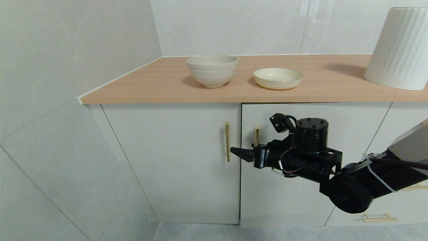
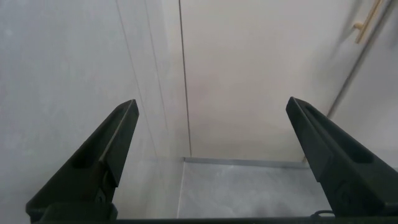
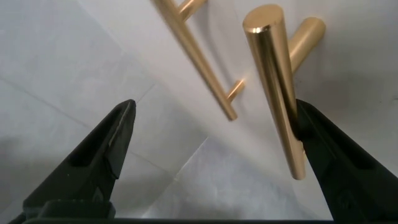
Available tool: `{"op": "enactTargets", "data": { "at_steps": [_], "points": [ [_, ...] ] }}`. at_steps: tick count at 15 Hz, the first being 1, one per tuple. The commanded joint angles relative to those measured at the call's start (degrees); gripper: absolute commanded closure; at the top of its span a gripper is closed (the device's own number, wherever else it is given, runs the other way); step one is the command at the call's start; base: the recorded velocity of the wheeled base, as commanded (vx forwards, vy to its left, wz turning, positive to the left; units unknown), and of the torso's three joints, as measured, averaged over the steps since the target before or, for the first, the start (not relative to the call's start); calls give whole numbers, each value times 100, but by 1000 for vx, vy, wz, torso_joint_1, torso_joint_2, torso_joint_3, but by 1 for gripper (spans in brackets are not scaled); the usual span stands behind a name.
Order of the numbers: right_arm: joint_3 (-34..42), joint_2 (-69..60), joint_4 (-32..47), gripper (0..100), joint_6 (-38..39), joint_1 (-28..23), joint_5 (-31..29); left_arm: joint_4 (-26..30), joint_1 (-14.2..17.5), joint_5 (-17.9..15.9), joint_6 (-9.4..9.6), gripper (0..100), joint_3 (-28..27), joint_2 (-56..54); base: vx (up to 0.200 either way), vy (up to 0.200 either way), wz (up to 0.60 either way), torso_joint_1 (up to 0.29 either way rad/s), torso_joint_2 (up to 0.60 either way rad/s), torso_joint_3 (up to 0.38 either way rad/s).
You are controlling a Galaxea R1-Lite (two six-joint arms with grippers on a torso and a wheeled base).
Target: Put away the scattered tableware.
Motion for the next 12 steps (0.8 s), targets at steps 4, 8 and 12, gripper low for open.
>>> {"op": "enactTargets", "data": {
  "at_steps": [4,8,12],
  "points": [
    [408,-390,17,0,3,56,274,0,0,1,-10,0,1,0,0,0,0,0,0,0],
    [1050,-900,17,0,-6,82,775,18,-9,-271,341,0,-395,44,0,0,0,0,0,0],
    [1612,-1330,17,0,-32,82,1135,554,-18,-1449,333,0,-1599,1573,0,0,0,0,0,0]
  ]
}}
